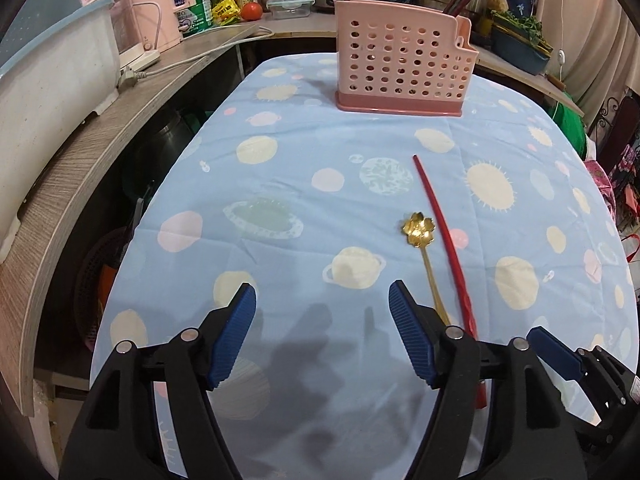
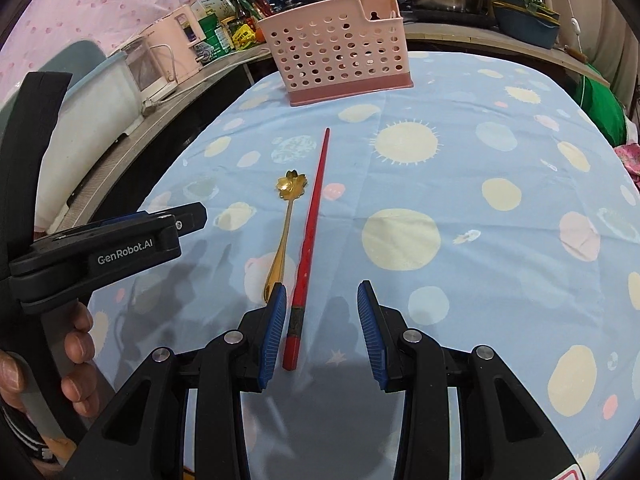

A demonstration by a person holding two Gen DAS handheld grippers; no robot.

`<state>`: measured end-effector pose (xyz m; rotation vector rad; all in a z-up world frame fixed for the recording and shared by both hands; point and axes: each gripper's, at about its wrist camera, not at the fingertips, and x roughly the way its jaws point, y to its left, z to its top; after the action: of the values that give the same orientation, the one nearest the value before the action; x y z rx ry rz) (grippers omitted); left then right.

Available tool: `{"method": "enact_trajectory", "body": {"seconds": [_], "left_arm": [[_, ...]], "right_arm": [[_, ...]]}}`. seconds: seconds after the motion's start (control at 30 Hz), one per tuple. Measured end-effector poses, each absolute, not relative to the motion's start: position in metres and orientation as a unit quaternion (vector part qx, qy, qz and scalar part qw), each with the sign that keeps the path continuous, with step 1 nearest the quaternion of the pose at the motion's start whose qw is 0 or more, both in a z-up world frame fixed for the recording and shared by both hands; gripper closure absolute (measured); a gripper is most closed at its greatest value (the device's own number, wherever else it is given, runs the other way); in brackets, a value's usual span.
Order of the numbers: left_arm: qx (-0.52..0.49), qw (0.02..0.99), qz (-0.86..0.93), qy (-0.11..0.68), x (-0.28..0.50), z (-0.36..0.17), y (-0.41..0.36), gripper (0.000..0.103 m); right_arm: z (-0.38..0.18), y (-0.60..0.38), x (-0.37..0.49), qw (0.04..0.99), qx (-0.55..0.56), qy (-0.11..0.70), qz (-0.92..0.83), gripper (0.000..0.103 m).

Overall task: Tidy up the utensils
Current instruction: 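Move both tools back over the gold spoon and red chopstick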

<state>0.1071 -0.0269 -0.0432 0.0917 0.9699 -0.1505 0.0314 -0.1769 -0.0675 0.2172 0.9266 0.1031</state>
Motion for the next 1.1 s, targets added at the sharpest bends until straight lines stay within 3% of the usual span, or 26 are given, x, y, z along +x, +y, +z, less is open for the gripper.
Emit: {"method": "enact_trajectory", "body": {"seconds": [0.43, 0.6, 0.8, 1.1], "left_arm": [[0.040, 0.875, -0.058, 0.479, 0.109, -0.055, -0.016, 0.030], [0.039, 0.873, -0.055, 0.483, 0.109, -0.057, -0.013, 0.030], [0.038, 0.870, -0.057, 0.489, 0.107, -0.062, -0.012, 0.030], [0.044, 0.864, -0.077, 0.495, 0.099, -0.064, -0.024, 0.029]], "right_arm": [[-0.081, -0.159, 0.032, 0.886, 0.077, 0.454, 0.057, 0.067], [-0.083, -0.154, 0.032, 0.891, 0.046, 0.449, 0.044, 0.075], [-0.084, -0.162, 0.032, 0.893, 0.034, 0.448, 0.028, 0.096], [-0.080, -0.191, 0.035, 0.892, 0.069, 0.447, 0.002, 0.096]]}}
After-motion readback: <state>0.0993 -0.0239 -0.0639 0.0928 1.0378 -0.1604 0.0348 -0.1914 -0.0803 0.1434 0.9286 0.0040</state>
